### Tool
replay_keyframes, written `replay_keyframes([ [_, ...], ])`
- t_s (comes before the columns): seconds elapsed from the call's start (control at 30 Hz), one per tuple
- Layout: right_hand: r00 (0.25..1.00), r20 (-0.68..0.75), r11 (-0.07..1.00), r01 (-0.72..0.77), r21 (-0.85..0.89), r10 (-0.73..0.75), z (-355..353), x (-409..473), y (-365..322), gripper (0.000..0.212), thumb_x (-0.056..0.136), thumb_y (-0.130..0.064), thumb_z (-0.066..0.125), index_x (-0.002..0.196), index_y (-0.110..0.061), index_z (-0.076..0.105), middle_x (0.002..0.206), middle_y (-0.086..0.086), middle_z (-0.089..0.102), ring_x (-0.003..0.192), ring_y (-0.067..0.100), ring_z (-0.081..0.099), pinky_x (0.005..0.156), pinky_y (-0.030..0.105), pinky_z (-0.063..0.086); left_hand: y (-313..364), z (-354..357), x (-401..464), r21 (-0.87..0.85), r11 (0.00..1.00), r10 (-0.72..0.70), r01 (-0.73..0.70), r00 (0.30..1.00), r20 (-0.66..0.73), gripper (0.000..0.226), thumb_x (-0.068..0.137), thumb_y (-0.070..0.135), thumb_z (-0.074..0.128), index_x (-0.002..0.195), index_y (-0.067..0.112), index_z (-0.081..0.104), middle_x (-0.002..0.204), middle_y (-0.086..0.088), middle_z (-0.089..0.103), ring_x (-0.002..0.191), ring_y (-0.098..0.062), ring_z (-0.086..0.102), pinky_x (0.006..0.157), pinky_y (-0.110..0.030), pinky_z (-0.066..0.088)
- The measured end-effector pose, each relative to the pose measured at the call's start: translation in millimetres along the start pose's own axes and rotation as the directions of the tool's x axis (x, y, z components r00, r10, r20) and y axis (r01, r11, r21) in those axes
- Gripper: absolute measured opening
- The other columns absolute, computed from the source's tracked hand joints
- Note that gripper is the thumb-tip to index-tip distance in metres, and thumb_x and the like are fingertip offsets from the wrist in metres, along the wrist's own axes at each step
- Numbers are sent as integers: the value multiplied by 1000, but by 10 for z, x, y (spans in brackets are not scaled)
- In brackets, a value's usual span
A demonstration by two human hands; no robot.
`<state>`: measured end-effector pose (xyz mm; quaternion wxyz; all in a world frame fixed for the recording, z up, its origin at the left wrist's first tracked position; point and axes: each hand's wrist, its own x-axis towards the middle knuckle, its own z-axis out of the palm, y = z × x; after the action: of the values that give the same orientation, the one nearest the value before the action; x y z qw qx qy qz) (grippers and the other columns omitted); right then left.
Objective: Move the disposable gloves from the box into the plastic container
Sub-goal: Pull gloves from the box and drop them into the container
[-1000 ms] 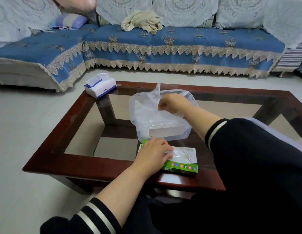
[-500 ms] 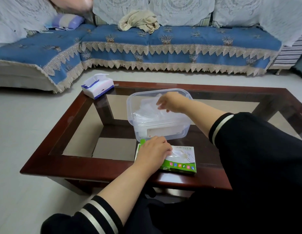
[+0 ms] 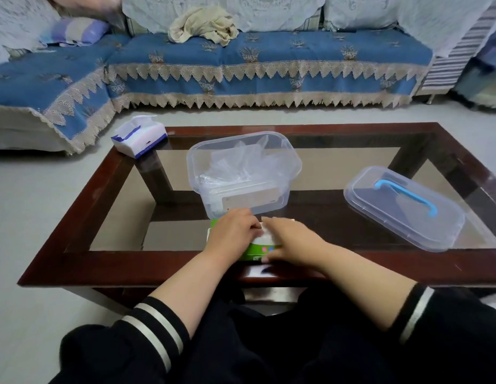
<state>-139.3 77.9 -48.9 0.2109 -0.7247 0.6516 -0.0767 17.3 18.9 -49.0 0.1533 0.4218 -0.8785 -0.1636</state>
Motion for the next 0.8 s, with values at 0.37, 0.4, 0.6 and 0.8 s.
replay_keyframes([
  [0.37,998,17,996,-59,60,58,45,21,-5,76,70,-49,78,134,-25,45,130,0,51,121,21,46,95,34,38,9,7,-62,-129,987,71,-93,984,-166,11,89,18,65,81,12,69,85,2,64,81,-17,58,67,-26,39],
  [0.4,998,1,998,-62,25,62,41,19,-23,75,70,-49,78,132,-23,45,128,1,51,120,22,46,94,34,37,14,17,-63,-128,986,79,-103,981,-176,10,89,18,65,81,12,68,85,2,63,80,-19,58,67,-30,42],
  [0.6,996,-74,997,-59,-43,56,13,44,-33,75,69,-55,76,128,-21,46,125,0,52,121,21,44,97,35,33,49,34,-57,-121,986,76,-112,960,-270,8,87,13,67,79,10,65,83,0,61,75,-19,58,62,-28,41],
  [0.8,994,-21,994,-105,8,105,39,47,20,76,68,-57,76,130,-26,43,129,-4,48,130,19,35,115,49,13,21,78,-52,-166,978,81,-128,961,-264,7,86,11,63,79,10,64,82,0,60,75,-22,58,64,-37,47],
])
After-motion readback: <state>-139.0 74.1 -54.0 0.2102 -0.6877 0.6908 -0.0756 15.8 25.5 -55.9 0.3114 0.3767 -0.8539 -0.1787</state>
